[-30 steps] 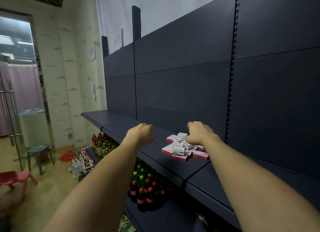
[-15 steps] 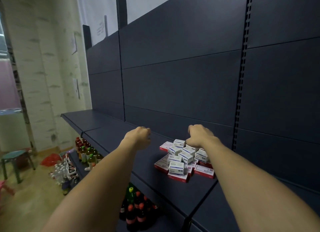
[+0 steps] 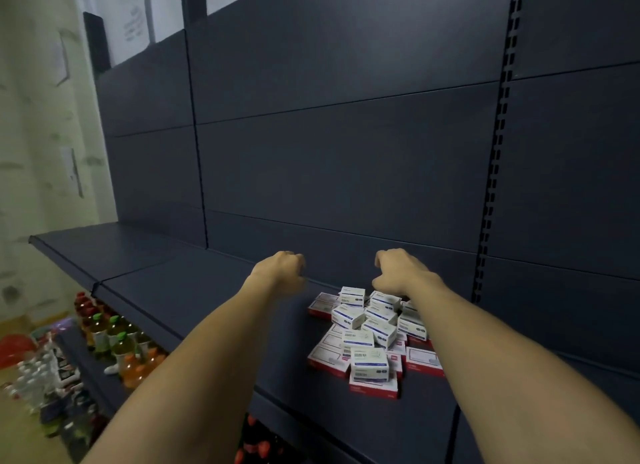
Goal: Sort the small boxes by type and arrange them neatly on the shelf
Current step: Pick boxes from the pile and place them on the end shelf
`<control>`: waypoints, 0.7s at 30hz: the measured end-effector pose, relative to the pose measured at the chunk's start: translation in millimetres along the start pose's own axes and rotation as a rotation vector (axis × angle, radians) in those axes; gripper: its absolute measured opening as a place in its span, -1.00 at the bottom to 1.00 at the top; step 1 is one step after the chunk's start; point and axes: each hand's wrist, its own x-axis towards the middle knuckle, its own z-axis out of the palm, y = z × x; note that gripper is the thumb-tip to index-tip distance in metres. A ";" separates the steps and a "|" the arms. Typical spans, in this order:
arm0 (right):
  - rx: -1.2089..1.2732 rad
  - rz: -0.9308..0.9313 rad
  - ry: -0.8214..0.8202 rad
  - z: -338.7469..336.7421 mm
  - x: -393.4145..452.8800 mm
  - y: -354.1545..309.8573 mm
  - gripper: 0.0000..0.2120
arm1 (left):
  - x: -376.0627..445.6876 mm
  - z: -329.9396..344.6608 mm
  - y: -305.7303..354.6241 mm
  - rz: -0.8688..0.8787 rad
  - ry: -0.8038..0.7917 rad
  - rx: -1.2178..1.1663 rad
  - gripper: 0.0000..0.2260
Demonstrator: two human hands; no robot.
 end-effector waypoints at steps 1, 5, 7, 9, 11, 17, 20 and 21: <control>0.000 0.023 0.001 1.9 2.2 -2.0 -0.62 | 6.1 2.0 -3.2 0.025 -0.004 0.001 -0.69; 0.007 0.112 0.010 7.7 8.4 -12.0 -0.61 | 32.1 13.5 -19.7 0.126 -0.045 -0.029 -0.69; 0.021 0.159 0.009 11.9 9.7 -17.0 -0.62 | 41.4 20.8 -27.0 0.180 -0.089 -0.039 -0.68; 0.030 0.199 0.012 16.9 9.3 -21.9 -0.64 | 48.1 29.5 -33.0 0.228 -0.129 -0.055 -0.65; 0.035 0.236 0.018 23.3 7.3 -25.8 -0.65 | 52.4 39.9 -36.6 0.268 -0.158 -0.091 -0.64; 0.035 0.281 0.017 41.9 1.3 -33.1 -0.65 | 66.6 71.4 -35.6 0.314 -0.169 -0.285 -0.73; 0.029 0.271 0.015 49.7 6.7 -35.5 -0.60 | 73.5 82.3 -34.7 0.325 -0.198 -0.336 -0.72; 0.030 0.266 0.014 53.0 9.0 -37.0 -0.57 | 74.4 86.0 -34.4 0.331 -0.217 -0.352 -0.71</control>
